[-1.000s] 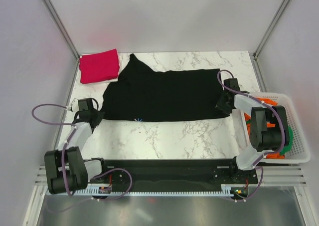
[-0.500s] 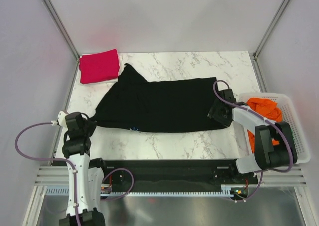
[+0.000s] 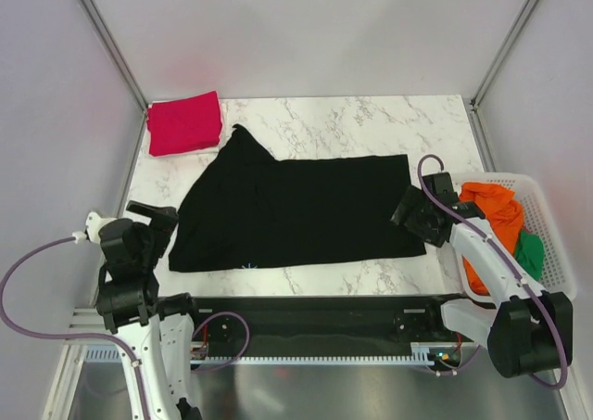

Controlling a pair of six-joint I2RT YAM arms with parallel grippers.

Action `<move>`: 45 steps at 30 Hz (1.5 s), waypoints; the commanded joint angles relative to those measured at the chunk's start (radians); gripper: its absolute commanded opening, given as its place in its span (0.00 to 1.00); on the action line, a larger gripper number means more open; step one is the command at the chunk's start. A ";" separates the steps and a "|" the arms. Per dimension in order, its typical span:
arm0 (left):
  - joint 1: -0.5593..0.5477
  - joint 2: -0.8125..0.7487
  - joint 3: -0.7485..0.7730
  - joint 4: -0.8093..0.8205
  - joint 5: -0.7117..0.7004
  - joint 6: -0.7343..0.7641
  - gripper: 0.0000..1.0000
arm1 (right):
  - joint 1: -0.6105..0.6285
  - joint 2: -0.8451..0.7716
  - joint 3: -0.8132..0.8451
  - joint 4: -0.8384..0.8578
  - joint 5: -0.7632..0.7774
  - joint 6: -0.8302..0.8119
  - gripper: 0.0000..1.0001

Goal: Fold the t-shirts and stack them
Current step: Fold the tshirt

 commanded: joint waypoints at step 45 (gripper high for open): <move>-0.404 2.173 1.627 0.375 -0.093 0.396 0.06 | 0.149 -0.072 0.177 -0.020 -0.134 -0.161 0.98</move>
